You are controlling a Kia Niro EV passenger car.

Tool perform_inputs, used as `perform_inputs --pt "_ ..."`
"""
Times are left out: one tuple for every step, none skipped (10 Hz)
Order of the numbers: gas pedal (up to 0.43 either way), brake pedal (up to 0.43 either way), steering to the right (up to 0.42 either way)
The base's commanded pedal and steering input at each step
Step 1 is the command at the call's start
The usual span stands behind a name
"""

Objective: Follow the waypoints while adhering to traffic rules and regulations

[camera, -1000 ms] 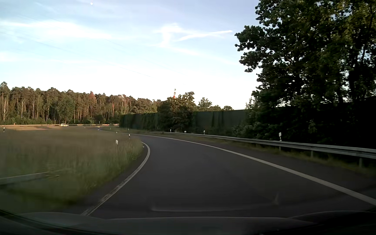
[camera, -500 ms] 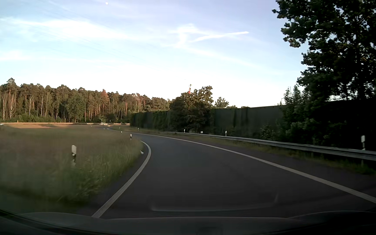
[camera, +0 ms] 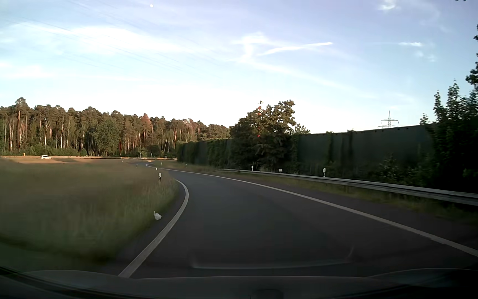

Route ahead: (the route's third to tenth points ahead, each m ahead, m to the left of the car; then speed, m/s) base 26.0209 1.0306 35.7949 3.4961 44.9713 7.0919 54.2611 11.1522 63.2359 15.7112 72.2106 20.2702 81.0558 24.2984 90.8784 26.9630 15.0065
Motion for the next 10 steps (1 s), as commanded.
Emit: perform_inputs --pt "0.0 0.012 -0.041" --pt "0.0 0.012 -0.041" --pt "0.0 0.012 -0.041" --pt "0.0 0.012 -0.041" --pt "0.0 0.012 -0.042" --pt "0.0 0.012 -0.043" --pt "0.0 0.012 -0.045" --pt "0.0 0.012 -0.047" --pt "0.0 0.012 -0.047" --pt "0.0 0.012 -0.047"
